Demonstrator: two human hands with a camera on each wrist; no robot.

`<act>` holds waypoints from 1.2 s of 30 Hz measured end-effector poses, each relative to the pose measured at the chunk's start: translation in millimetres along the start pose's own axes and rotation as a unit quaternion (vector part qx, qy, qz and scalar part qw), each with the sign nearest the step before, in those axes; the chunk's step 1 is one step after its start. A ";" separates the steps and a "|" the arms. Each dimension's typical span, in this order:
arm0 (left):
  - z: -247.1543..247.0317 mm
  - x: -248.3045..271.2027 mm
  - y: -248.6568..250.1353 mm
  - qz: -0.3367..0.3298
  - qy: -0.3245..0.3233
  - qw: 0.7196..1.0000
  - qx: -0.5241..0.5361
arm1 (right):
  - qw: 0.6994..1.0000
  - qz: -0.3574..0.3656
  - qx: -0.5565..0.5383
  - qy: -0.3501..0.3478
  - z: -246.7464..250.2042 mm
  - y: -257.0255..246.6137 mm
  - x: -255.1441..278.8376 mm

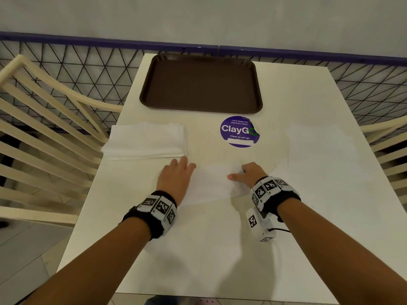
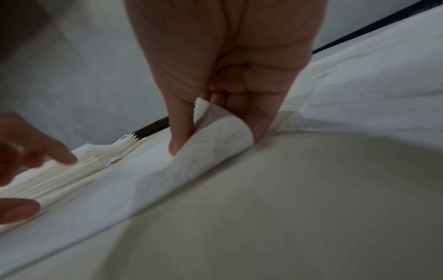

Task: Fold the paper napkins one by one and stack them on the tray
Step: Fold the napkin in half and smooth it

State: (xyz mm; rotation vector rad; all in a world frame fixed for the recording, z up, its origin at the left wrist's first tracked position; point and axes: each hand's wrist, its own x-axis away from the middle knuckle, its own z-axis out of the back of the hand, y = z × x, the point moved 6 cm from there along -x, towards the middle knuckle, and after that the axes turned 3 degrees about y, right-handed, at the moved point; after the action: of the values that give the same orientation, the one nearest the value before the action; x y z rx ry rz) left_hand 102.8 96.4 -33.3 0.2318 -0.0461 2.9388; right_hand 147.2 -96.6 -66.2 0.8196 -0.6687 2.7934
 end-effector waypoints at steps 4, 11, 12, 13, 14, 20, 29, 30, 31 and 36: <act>-8.7 7.9 25.5 -0.032 -0.052 0.998 0.031 | 1.000 -0.008 0.005 0.006 1.2 -1.1 1.3; -16.7 20.8 30.2 0.034 -0.039 0.996 0.073 | 0.988 0.042 -0.113 0.099 4.5 -7.2 34.6; -16.8 21.8 30.5 0.035 -0.034 0.996 0.073 | 0.987 0.077 -0.055 0.129 1.7 -12.7 47.3; -16.4 22.6 30.6 0.035 -0.031 0.996 0.072 | 0.983 0.118 0.037 0.138 -7.4 -20.3 60.7; -15.6 23.4 30.9 0.035 -0.028 0.997 0.069 | 0.969 0.168 0.125 0.128 -22.9 -27.1 71.9; -16.7 24.6 33.8 0.034 -0.019 0.998 0.056 | 0.933 0.240 0.267 0.014 -86.8 -32.0 99.0; -17.7 25.6 34.8 0.048 -0.036 0.996 0.065 | 0.969 0.132 0.209 -0.015 -46.8 31.6 87.0; -16.3 25.5 37.1 0.047 -0.034 0.997 0.055 | 0.968 0.134 0.214 -0.018 -44.8 32.2 87.4; -14.1 25.8 42.2 0.039 -0.026 0.998 0.042 | 0.966 0.135 0.221 -0.019 -43.7 31.4 87.2; -18.3 42.8 106.6 -0.090 -0.012 0.996 0.015 | 0.962 0.132 0.238 -0.014 -41.3 24.7 83.4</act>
State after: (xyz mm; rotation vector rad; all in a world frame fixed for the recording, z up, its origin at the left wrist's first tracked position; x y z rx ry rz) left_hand 37.9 0.7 -46.3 0.2600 0.0145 2.7585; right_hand 51.1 -97.8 -61.0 0.9004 -0.1009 3.2521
